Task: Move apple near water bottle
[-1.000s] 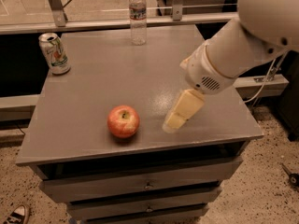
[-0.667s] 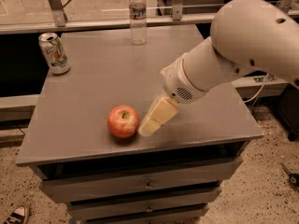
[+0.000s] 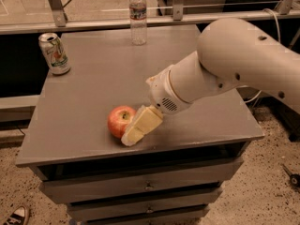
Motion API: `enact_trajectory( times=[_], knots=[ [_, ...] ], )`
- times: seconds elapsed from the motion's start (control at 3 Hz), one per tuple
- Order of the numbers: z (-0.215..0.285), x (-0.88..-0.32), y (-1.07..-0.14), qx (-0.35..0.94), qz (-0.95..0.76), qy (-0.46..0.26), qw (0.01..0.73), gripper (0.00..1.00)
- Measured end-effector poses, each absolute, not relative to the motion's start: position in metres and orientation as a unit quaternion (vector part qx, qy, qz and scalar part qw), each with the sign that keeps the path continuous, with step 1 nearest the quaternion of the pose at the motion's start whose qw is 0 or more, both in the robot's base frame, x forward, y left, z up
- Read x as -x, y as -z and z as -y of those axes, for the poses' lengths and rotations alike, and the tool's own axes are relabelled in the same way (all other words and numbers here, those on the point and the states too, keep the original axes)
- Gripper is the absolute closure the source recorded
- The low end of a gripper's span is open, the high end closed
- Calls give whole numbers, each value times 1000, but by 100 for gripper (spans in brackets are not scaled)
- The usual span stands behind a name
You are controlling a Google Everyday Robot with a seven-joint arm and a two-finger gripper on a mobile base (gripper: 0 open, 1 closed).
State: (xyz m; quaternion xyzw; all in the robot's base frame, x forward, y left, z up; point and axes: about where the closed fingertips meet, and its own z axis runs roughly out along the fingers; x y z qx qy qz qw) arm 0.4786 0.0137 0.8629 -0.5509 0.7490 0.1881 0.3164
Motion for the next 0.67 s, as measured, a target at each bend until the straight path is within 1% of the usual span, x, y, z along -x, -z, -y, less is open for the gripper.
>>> enact_trajectory(
  times=[0.33, 0.67],
  knots=[
    [-30, -465, -854, 554, -744, -203, 313, 0],
    [-42, -456, -848, 557, -741, -208, 314, 23]
  ],
)
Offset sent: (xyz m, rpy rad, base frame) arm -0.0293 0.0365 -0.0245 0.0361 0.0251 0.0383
